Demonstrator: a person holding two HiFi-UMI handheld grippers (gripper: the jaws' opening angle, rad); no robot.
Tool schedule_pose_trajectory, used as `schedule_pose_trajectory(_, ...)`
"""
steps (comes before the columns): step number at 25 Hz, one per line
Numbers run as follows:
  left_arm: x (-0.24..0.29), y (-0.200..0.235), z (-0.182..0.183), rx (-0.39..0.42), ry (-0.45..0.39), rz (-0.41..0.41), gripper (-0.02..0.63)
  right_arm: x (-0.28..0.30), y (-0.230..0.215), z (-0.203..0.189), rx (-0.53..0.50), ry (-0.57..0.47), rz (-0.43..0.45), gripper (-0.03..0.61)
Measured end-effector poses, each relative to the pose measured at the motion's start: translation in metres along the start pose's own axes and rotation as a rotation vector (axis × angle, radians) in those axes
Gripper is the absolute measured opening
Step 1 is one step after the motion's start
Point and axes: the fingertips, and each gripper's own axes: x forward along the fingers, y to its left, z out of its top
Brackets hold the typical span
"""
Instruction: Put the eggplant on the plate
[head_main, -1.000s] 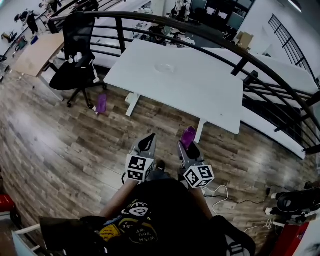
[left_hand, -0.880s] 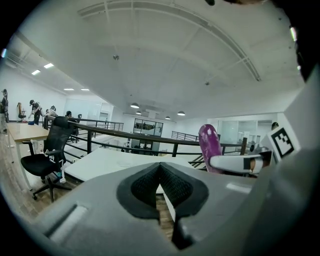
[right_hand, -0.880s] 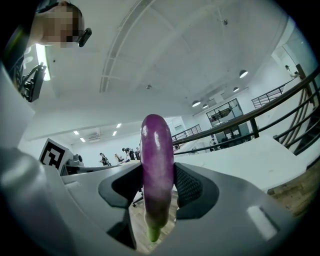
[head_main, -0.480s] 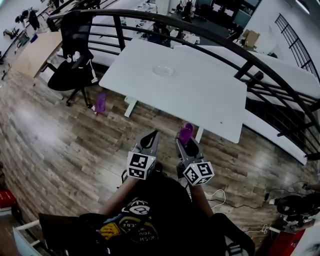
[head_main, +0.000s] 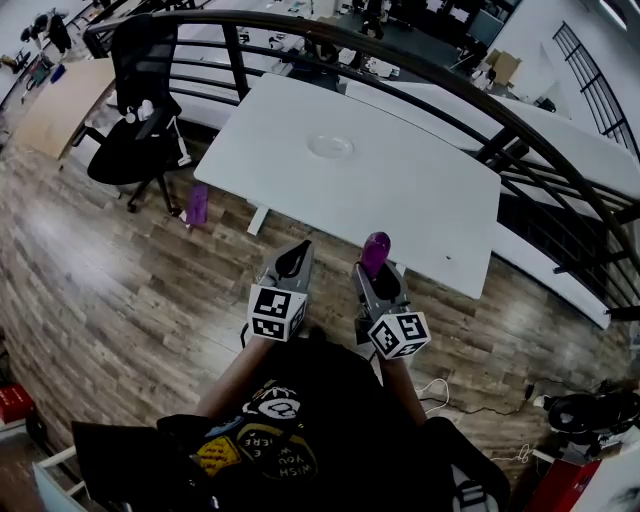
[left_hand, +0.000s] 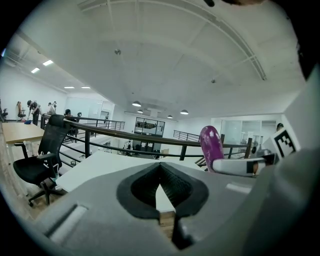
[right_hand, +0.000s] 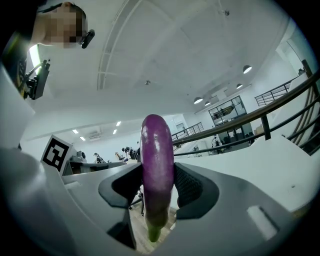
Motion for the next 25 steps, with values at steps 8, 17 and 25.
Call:
schedule_pose_trajectory(8,0.043,0.077,0.025,0.017,-0.01,-0.05,0.005,0.083,-0.002,0.014,-0.031,-0.014,-0.054,0.204)
schedule_pose_trajectory(17,0.096,0.131,0.028,-0.001,0.001,-0.035,0.005,0.157,-0.032,0.017,-0.042,0.028,-0.071,0.204)
schedule_pose_trajectory(25,0.174,0.168,0.024,0.007,0.015,0.005,0.005,0.244,-0.102,0.011,-0.081,0.106,-0.035,0.204)
